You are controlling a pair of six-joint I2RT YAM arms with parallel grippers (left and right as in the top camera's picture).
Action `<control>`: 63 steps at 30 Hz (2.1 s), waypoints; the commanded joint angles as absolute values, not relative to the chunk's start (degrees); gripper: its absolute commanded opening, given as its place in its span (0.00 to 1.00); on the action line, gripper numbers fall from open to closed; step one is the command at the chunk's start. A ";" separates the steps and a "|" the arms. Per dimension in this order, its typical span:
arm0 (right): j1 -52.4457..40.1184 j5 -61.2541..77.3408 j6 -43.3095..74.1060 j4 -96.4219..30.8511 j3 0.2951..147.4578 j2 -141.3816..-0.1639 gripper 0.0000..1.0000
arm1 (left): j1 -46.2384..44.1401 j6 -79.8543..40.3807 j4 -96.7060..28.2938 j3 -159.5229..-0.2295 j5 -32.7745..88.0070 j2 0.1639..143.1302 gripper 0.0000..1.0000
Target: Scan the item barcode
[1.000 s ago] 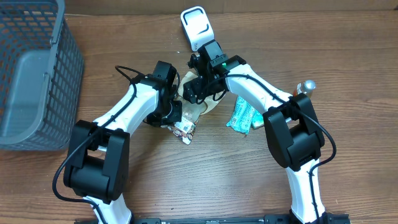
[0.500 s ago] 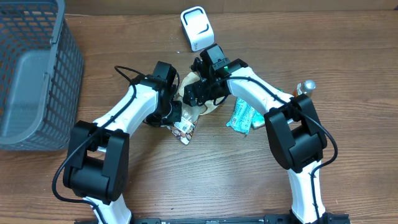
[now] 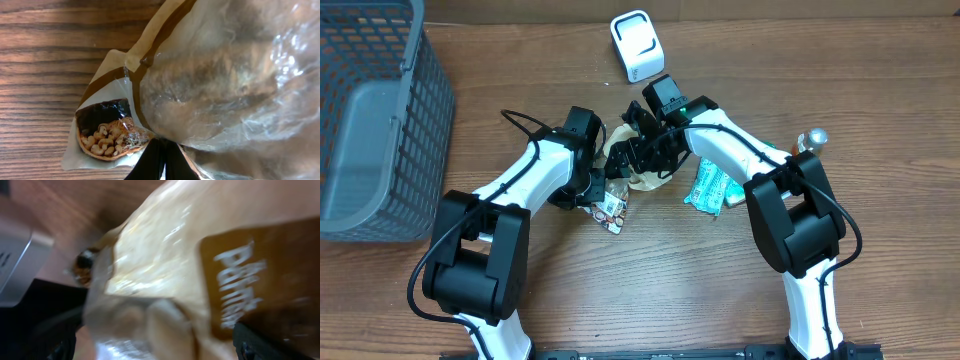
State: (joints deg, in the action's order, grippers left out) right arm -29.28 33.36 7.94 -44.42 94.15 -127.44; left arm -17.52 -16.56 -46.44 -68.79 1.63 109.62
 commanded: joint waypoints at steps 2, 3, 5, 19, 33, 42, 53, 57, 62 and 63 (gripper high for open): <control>-30.83 38.74 10.72 -44.64 92.95 -128.29 0.92 | -17.61 -16.29 -45.65 -67.68 1.04 111.28 0.04; -31.05 38.79 10.92 -44.66 92.95 -128.29 0.90 | -17.61 -16.27 -45.65 -67.68 1.02 111.28 0.04; -31.44 38.83 12.47 -44.62 92.95 -128.29 0.82 | -17.61 -16.27 -45.65 -67.68 1.02 111.28 0.04; -29.82 46.24 15.44 -45.30 97.30 -128.01 0.82 | -17.61 -16.29 -45.56 -67.68 1.04 111.28 0.04; -25.65 23.51 8.14 -50.43 105.25 -126.43 0.96 | -17.61 -16.27 -45.56 -67.68 1.08 111.28 0.04; -26.00 22.20 7.05 -50.22 102.59 -128.07 1.00 | -17.61 -16.27 -45.50 -67.68 1.08 111.28 0.04; -30.55 30.17 7.42 -48.25 95.59 -128.07 1.00 | -17.61 -16.27 -45.34 -67.68 1.30 111.28 0.04; -32.38 39.53 7.42 -46.48 94.32 -128.07 1.00 | -17.61 -16.27 -45.36 -67.68 1.30 111.28 0.04; -32.16 46.72 8.86 -43.75 94.35 -128.07 0.84 | -17.61 -16.25 -45.39 -67.68 1.26 111.28 0.04; -31.88 46.59 8.95 -43.75 94.35 -128.07 0.77 | -17.61 -16.25 -45.41 -67.68 1.26 111.28 0.04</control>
State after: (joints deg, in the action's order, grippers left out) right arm -30.72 37.17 8.16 -44.51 94.28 -128.25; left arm -16.88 -16.56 -46.22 -68.27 0.49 109.78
